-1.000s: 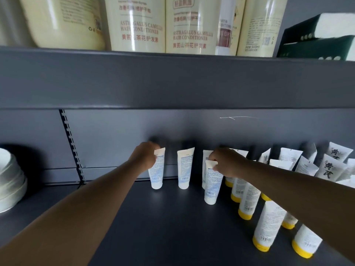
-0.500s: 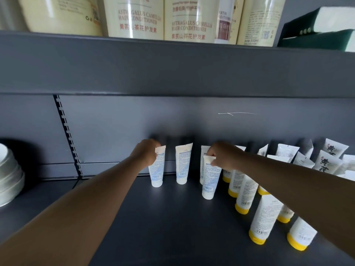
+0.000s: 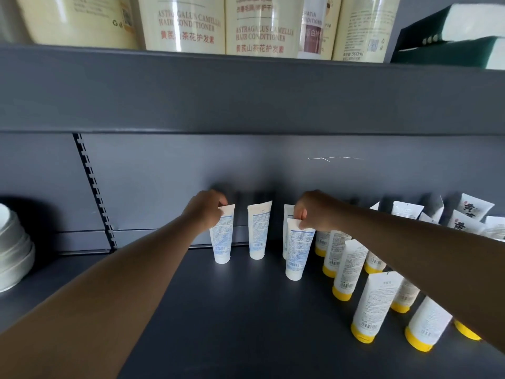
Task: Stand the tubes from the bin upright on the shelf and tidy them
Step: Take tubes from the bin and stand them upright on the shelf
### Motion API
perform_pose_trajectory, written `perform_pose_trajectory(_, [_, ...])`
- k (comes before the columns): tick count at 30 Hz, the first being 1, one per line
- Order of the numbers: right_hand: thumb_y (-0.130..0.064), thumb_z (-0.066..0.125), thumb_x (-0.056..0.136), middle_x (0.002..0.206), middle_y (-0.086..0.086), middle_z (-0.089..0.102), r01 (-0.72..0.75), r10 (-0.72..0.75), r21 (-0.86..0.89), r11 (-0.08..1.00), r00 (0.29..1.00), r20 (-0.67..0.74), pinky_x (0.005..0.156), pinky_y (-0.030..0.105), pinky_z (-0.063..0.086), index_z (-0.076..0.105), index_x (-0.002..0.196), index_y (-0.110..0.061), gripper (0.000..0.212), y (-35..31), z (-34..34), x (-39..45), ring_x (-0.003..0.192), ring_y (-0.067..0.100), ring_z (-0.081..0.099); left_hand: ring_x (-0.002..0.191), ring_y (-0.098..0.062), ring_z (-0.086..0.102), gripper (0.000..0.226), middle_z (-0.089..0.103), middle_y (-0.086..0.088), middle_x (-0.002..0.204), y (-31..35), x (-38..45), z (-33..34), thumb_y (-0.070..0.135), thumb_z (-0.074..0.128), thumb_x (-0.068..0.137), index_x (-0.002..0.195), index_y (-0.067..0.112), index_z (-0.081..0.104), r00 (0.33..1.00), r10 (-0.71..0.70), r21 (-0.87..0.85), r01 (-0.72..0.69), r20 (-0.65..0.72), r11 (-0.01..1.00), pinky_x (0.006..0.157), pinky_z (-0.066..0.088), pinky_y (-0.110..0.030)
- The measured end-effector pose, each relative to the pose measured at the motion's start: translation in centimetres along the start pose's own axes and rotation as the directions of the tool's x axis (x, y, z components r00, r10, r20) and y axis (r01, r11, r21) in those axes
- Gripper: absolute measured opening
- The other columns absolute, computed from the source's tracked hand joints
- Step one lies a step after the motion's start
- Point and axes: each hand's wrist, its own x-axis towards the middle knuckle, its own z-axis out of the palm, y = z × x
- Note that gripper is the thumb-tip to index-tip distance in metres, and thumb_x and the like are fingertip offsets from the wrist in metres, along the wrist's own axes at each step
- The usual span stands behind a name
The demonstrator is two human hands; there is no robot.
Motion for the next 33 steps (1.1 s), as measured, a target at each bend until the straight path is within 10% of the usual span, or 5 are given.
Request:
perform_pose_trajectory(17, [-0.017,0.066,0.083,0.108,-0.001,0.062,0.198,-0.196,0.134,0.971,0.98,-0.034,0.067,0.016,0.041,0.066,0.109,-0.014,0.026,-0.5,-3.5,-12.7,0.097,0.013,0.057,0.111,-0.02,0.055,0.038,0.056,0.002,0.125,10.2,-11.3,-1.2,0.018,0.06,0.088,0.126,0.02,0.056,0.921,0.384,0.165,-0.39,0.07,0.906,0.092,0.044,-0.032])
perform_pose_trajectory(22, [-0.017,0.066,0.084,0.086,-0.011,0.059,0.166,-0.218,0.301,0.939,0.964,0.15,0.086,0.025,0.049,0.066,0.107,-0.015,0.023,3.3,0.6,-23.1,0.094,0.012,0.059,0.119,-0.021,0.051,0.039,0.052,0.001,0.131,14.6,-21.7,3.4,0.022,0.055,0.092,0.131,0.02,0.05,0.903,0.352,0.29,-0.416,0.248,0.862,0.096,0.041,-0.032])
perform_pose_trajectory(33, [-0.018,0.062,0.087,0.109,-0.006,0.064,0.023,-0.152,0.222,0.975,0.799,0.582,0.089,0.027,0.049,0.064,0.113,-0.02,0.026,19.6,16.7,-48.2,0.098,0.014,0.06,0.123,-0.018,0.048,0.038,0.05,0.003,0.132,25.9,-45.5,23.6,0.022,0.047,0.095,0.133,0.022,0.048,0.873,0.265,0.121,-0.34,0.409,0.933,0.099,0.042,-0.032])
